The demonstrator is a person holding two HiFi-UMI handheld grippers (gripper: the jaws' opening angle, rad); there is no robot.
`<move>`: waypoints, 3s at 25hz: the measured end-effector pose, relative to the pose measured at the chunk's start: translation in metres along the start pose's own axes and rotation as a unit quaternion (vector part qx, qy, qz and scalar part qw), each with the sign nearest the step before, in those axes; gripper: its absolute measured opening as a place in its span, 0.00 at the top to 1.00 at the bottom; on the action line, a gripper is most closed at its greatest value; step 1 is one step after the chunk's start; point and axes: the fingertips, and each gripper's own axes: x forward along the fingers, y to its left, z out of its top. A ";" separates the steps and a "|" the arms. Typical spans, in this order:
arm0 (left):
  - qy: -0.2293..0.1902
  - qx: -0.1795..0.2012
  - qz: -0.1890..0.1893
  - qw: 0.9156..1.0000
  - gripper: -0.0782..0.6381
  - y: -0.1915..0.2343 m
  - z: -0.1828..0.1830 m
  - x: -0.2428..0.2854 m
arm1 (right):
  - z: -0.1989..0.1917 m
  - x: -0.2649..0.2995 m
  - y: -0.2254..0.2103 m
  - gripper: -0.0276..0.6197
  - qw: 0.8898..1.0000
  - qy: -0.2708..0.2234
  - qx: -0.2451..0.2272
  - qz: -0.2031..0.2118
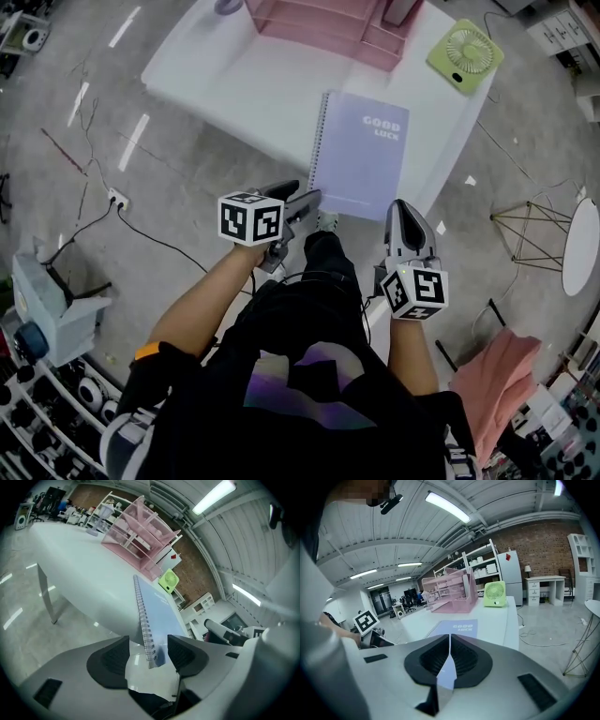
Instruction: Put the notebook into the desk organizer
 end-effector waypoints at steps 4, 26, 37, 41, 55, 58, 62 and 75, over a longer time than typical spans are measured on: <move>0.027 -0.023 -0.024 0.999 0.55 -0.003 -0.008 0.012 | -0.002 0.003 -0.004 0.93 1.000 0.003 0.005 -0.008; 0.054 -0.222 -0.153 0.961 0.81 -0.038 0.025 -0.020 | -0.057 -0.007 -0.012 0.71 0.952 0.051 0.303 0.004; 0.067 -0.241 -0.166 0.954 0.81 -0.045 0.026 -0.027 | -0.081 0.010 -0.010 0.52 0.857 0.053 0.509 0.065; 0.066 -0.250 -0.169 0.951 0.81 -0.044 0.027 -0.031 | -0.097 0.017 -0.010 0.55 0.840 0.072 0.534 0.065; 0.080 -0.192 -0.124 0.970 0.81 -0.038 0.016 -0.041 | -0.082 0.018 0.013 0.88 0.849 0.052 0.516 0.102; 0.076 -0.130 -0.099 0.984 0.81 -0.043 0.021 -0.046 | -0.064 0.014 0.021 0.89 0.890 0.060 0.444 0.083; 0.050 -0.079 -0.070 0.993 0.81 -0.056 0.035 -0.054 | -0.031 0.008 0.027 0.89 0.932 0.058 0.351 0.076; -0.109 -0.006 -0.006 0.994 0.81 -0.112 0.117 -0.115 | 0.113 0.003 0.050 0.89 0.973 -0.025 0.163 0.160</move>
